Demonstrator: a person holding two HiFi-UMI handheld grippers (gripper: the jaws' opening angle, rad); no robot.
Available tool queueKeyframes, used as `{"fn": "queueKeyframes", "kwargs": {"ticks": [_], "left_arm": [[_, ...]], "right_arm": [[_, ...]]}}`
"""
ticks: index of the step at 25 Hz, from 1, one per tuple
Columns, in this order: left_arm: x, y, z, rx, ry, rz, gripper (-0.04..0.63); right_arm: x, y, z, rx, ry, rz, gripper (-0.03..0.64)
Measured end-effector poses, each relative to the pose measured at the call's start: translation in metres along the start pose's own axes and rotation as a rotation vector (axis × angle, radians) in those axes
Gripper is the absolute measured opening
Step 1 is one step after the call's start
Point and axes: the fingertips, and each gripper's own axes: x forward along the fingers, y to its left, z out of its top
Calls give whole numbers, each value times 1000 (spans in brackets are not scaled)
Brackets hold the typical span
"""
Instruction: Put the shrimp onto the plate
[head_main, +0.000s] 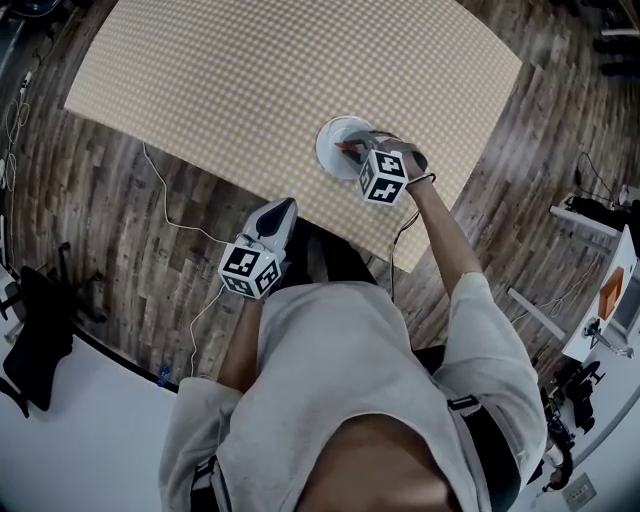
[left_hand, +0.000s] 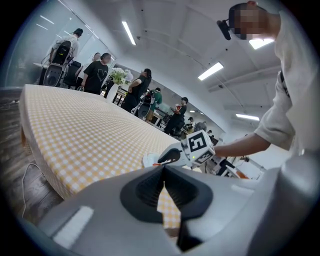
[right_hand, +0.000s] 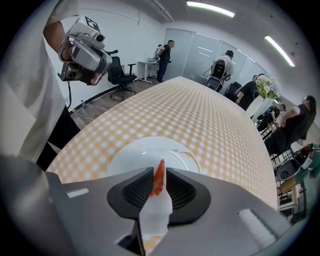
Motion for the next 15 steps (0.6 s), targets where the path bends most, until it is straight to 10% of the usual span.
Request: {"fn": "queueKeyframes", "kwargs": {"ticks": [15], "left_arm": [[0,-3,3,12,-6,-19,9]], "right_arm": [[-20,-10,23,167,-131,-78,36]]}}
